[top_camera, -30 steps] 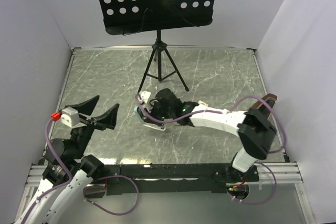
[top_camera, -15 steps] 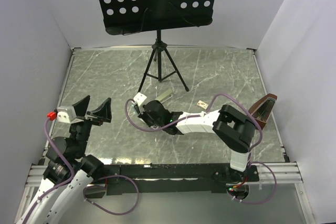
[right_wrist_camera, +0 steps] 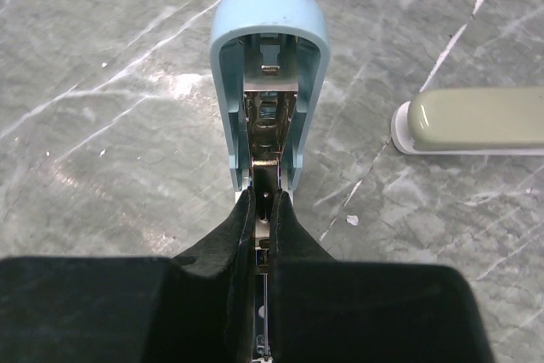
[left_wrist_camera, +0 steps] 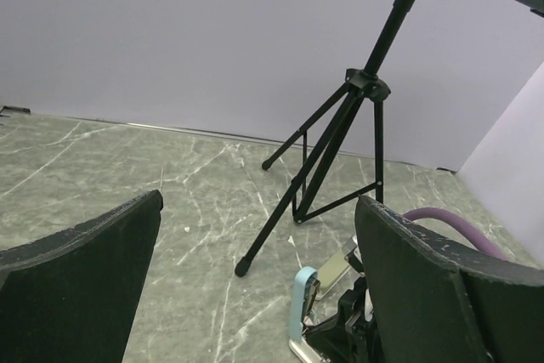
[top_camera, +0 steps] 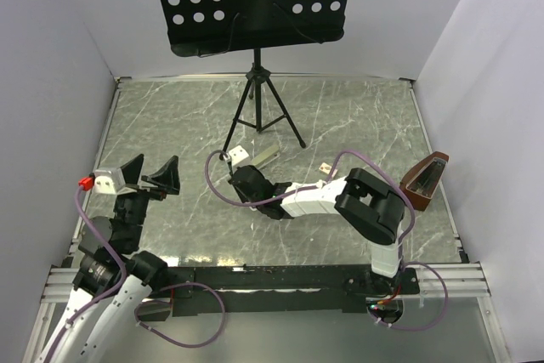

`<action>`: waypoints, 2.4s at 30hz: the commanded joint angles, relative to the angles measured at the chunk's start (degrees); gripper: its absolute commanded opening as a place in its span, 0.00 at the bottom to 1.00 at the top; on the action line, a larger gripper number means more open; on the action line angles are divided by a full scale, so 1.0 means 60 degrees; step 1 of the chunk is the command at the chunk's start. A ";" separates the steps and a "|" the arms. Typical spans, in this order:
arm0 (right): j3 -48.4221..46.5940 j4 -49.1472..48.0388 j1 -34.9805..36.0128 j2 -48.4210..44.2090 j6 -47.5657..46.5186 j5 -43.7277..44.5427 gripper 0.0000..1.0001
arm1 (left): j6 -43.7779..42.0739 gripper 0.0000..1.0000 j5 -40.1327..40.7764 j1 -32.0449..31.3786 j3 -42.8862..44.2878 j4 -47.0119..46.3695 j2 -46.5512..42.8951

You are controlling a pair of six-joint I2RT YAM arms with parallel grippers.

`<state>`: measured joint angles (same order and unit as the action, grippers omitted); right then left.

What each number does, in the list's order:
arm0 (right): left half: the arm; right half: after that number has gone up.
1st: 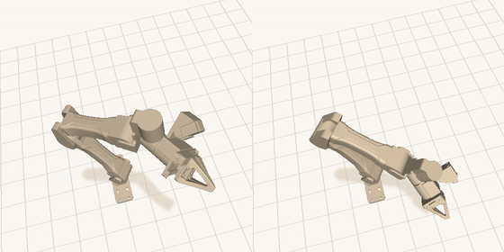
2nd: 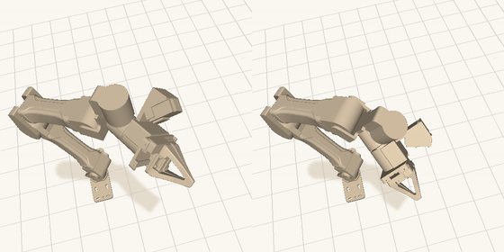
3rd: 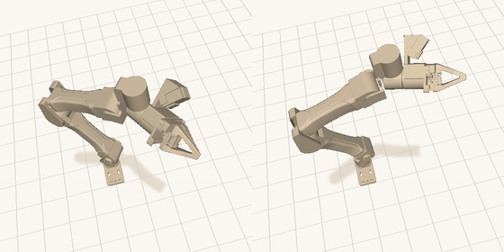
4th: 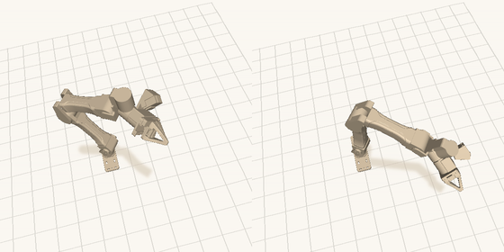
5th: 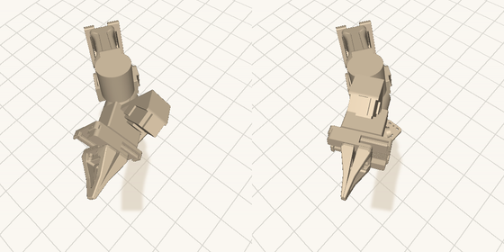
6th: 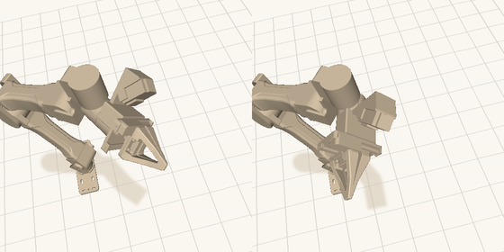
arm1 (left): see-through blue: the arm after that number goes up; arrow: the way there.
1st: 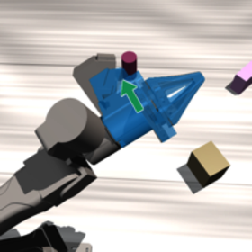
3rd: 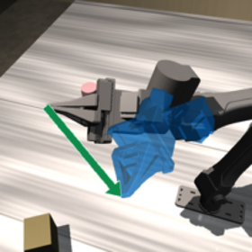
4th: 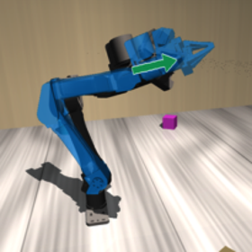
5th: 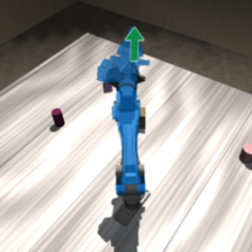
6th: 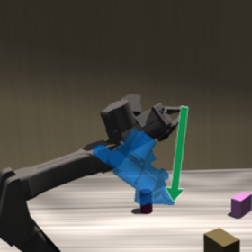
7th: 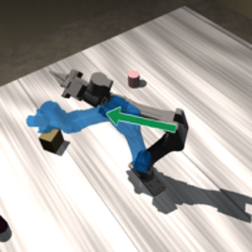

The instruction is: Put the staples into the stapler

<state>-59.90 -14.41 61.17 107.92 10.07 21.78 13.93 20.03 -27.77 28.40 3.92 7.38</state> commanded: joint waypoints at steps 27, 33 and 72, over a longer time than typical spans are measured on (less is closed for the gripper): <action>-0.0900 0.4684 -0.0394 -0.2633 0.1924 0.0559 1.00 | 0.0329 0.99 -0.0263 0.0322 0.0115 -0.0141 -0.0101; -0.1690 0.8023 -0.0629 -0.2899 0.3156 0.0882 1.00 | 0.0344 0.99 -0.0145 0.0336 0.0115 -0.0141 -0.0145; -0.2468 0.9712 -0.2900 -0.0892 0.3860 -0.3044 0.33 | 0.0212 1.00 -0.0131 0.0307 0.0056 -0.0185 -0.0248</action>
<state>-72.36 42.00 43.99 101.14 33.39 4.49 15.73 18.94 -26.06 28.38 4.16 6.48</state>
